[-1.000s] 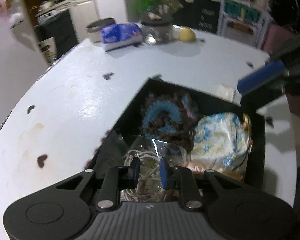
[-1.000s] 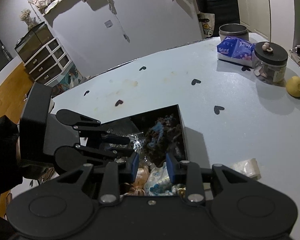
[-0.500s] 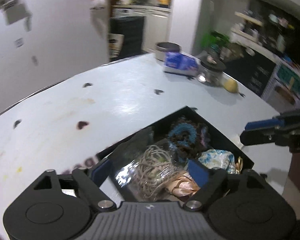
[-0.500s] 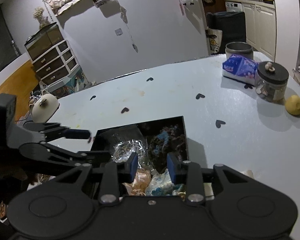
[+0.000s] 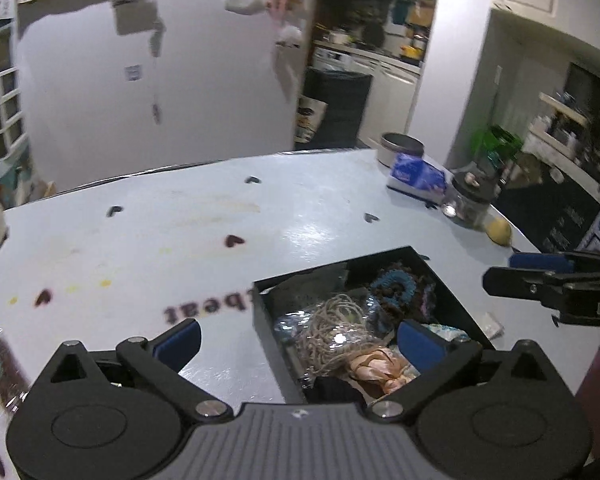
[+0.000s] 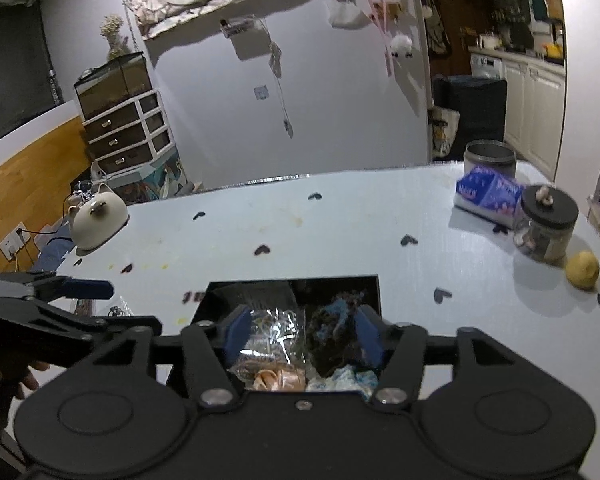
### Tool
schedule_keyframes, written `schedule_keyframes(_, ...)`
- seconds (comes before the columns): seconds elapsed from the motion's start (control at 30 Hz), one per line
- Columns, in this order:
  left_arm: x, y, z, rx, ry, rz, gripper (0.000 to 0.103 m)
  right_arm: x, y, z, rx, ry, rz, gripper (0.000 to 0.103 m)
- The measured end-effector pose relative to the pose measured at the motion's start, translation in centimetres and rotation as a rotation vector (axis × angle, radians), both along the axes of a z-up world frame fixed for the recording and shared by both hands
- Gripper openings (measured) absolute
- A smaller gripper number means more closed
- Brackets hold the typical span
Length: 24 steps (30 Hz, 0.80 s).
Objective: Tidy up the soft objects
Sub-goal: 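Open both tools releasing cord bag and sachet in box, then lift away, then move both open tools toward the plastic-wrapped items on the table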
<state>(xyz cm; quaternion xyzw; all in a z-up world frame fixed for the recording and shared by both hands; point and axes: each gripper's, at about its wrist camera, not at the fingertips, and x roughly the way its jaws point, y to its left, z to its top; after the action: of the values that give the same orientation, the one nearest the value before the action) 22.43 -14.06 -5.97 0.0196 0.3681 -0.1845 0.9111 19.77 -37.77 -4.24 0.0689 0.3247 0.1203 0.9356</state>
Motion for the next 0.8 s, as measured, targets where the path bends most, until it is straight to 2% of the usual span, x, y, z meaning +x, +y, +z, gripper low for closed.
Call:
schedule_keyframes(0.2, -1.8, 1.6, 0.7, -0.032, -0.038, 0.095, 0.103, -0.8, 0.6, 0.5, -0.033, -0.04, -0.023, 0.086)
schedule_keyframes(0.3, -2.4, 2.4, 0.8, -0.04, -0.042, 0.125, 0.103, -1.1, 1.0, 0.6, -0.061, -0.054, -0.046, 0.103)
schedule_keyframes(0.57, -3.5, 4.8, 1.0, -0.075, -0.072, 0.179, 0.103, -2.1, 2.7, 0.6, -0.121, -0.108, -0.069, 0.103)
schedule_keyframes(0.8, -3.3, 7.6, 1.3, -0.098, -0.087, 0.191, 0.103, -2.2, 5.2, 0.8, -0.143, -0.115, -0.1, 0.103)
